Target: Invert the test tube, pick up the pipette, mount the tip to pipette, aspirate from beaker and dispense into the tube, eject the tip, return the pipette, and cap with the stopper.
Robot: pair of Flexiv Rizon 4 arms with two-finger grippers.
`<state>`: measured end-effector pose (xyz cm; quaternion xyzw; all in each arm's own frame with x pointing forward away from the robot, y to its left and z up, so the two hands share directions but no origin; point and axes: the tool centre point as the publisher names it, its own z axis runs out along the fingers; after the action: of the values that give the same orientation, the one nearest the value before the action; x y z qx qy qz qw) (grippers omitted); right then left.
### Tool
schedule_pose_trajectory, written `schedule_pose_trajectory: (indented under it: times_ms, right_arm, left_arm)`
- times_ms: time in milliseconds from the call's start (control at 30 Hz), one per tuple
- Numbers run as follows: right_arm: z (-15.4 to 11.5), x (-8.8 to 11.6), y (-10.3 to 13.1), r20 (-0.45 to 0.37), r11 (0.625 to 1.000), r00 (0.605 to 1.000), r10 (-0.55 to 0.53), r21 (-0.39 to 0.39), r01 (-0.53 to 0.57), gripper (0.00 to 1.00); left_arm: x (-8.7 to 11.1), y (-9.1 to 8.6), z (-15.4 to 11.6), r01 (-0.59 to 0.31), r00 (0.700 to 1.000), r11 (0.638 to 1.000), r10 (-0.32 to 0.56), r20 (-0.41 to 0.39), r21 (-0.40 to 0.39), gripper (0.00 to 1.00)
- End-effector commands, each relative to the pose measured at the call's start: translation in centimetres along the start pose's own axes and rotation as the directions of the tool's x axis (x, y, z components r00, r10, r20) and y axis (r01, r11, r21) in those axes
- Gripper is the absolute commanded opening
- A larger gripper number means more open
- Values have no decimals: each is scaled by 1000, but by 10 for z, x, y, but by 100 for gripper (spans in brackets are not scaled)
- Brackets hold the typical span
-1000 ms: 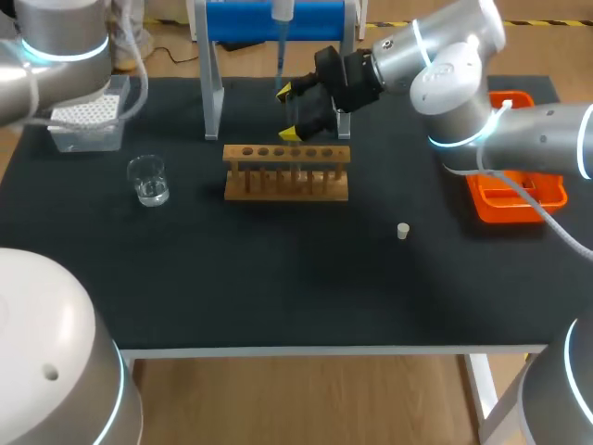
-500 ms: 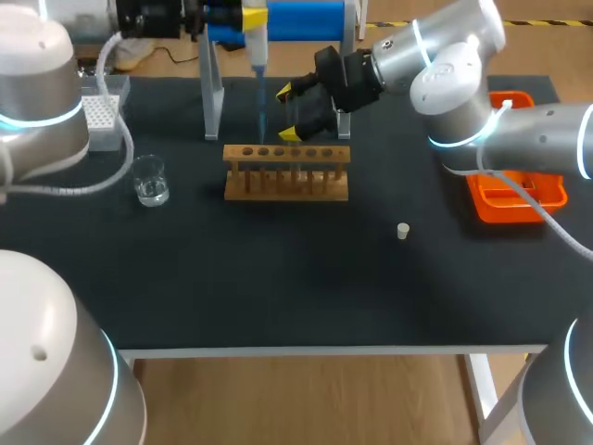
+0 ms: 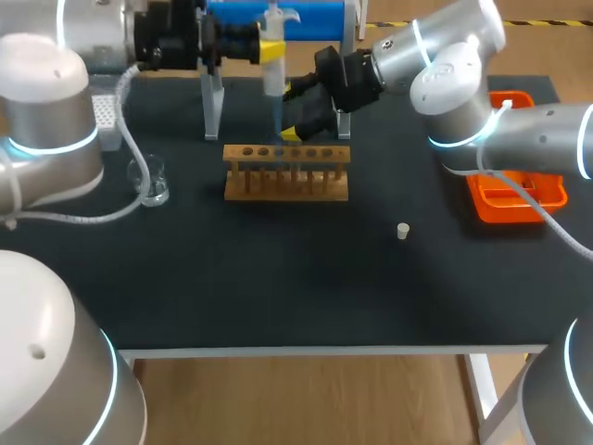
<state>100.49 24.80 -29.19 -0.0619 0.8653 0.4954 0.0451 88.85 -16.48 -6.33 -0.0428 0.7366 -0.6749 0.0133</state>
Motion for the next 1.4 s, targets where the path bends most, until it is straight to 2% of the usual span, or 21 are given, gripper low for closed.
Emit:
schedule_pose_trajectory:
  times_ms: [33,233,633,933,1400]
  right_arm:
    - [0,0,0,-1,1000,1000,0,1,0,100]
    - [0,0,0,-1,1000,1000,0,1,0,100]
    - [0,0,0,-1,1000,1000,0,1,0,100]
    - [0,0,0,-1,1000,1000,0,1,0,100]
    - [0,0,0,-1,1000,1000,0,1,0,100]
  left_arm:
    - [11,1,11,-14,1000,1000,14,5,4,0]
    - [25,4,16,-47,999,999,47,4,-3,0]
    - [33,7,29,-46,998,999,45,-34,-26,0]
    - [29,4,42,-54,997,998,52,-50,-28,0]
    - [29,4,42,-48,998,998,47,-50,-30,0]
